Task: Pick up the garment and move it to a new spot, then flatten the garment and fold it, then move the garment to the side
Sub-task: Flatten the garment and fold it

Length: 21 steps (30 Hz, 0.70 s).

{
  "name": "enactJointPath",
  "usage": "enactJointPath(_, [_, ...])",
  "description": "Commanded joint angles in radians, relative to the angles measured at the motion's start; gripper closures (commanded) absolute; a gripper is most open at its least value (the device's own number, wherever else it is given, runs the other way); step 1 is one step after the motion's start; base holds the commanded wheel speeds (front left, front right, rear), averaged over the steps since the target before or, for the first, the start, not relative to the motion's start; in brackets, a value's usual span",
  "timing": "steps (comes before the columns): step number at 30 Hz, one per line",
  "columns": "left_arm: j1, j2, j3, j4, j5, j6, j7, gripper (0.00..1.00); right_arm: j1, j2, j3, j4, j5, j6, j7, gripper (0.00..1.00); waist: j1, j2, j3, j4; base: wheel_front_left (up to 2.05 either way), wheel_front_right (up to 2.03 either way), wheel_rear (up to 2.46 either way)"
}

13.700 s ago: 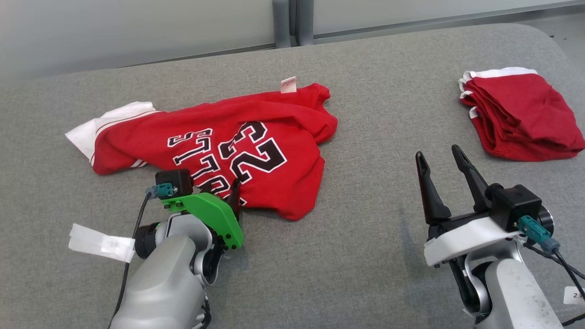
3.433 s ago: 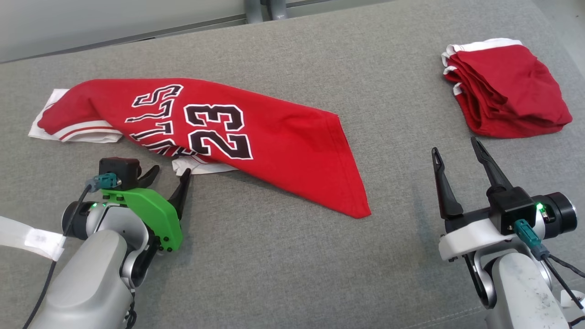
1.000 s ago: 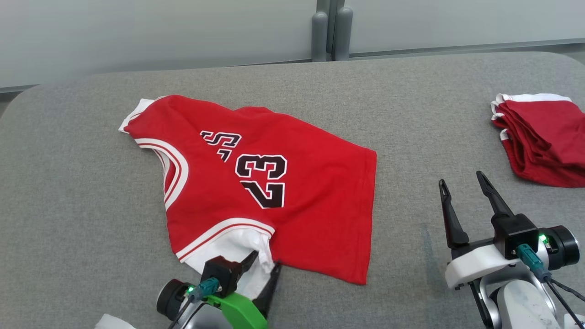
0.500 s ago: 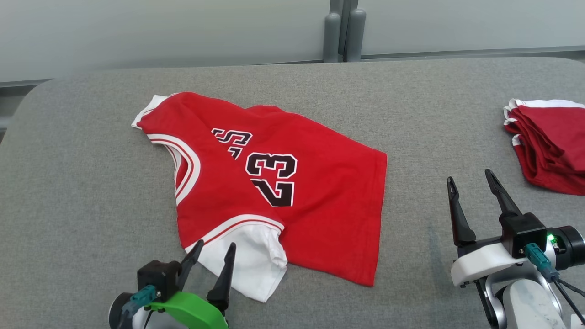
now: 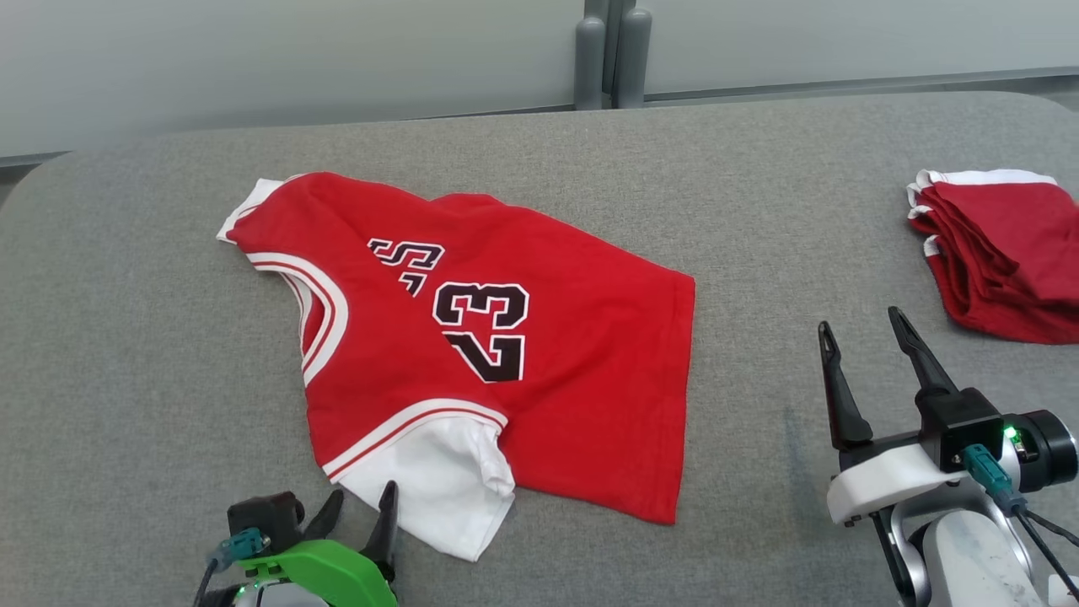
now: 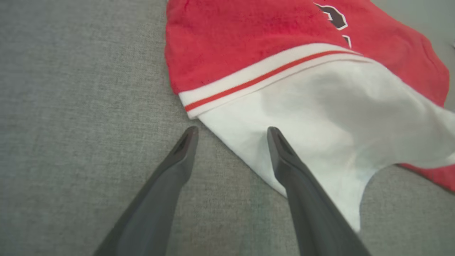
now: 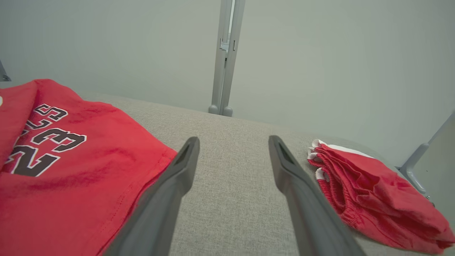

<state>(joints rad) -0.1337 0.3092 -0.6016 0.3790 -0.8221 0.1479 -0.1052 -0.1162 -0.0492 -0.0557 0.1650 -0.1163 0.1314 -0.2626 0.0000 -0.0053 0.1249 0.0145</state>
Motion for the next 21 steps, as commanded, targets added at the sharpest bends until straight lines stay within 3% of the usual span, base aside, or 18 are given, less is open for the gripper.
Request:
enactJointPath(1, [-0.019,-0.02,0.017,0.025,-0.031,-0.016,-0.014,0.0,-0.004,-0.003,-0.007,-0.003,-0.002,-0.001,-0.002,0.0,0.0,0.0053,0.004,-0.009,0.0,0.0,0.0])
enactJointPath(5, [-0.04,-0.044,0.039,0.09,-0.064,-0.047,-0.033,0.0,-0.002,-0.003,-0.01,-0.003,-0.006,-0.001,-0.002,0.0,0.0,0.0053,0.006,-0.019,0.0,0.0,0.0])
enactJointPath(6, [-0.046,-0.05,0.04,0.105,-0.068,-0.054,-0.036,0.13,-0.003,-0.003,-0.009,-0.003,-0.005,-0.001,-0.002,0.0,0.0,0.0053,0.006,-0.021,0.0,0.0,0.0])
enactJointPath(8, [-0.061,-0.06,0.039,0.129,-0.07,-0.066,-0.044,0.68,-0.003,-0.003,-0.009,-0.002,-0.005,-0.001,-0.002,0.0,0.0,0.0053,0.006,-0.023,0.0,0.0,0.0])
enactJointPath(9, [-0.068,-0.063,0.036,0.139,-0.067,-0.07,-0.048,0.89,-0.002,-0.003,-0.01,-0.002,-0.005,-0.001,-0.002,0.0,0.0,0.0053,0.006,-0.023,0.0,0.0,0.0])
enactJointPath(10, [-0.074,-0.065,0.035,0.145,-0.062,-0.075,-0.056,1.0,-0.002,-0.003,-0.011,-0.002,-0.006,-0.001,-0.002,0.0,0.0,0.0053,0.005,-0.023,0.0,0.0,0.0])
enactJointPath(15, [-0.091,-0.055,0.03,0.157,-0.037,-0.077,-0.083,1.0,0.002,-0.003,-0.015,-0.004,-0.006,-0.001,-0.002,0.0,0.0,0.0053,0.004,-0.017,0.0,0.0,0.0])
enactJointPath(21, [-0.052,0.005,0.04,0.101,-0.014,-0.056,-0.097,1.0,0.012,-0.003,-0.014,-0.003,0.001,-0.001,-0.002,0.0,0.0,0.0053,-0.001,0.003,0.0,0.0,0.0])
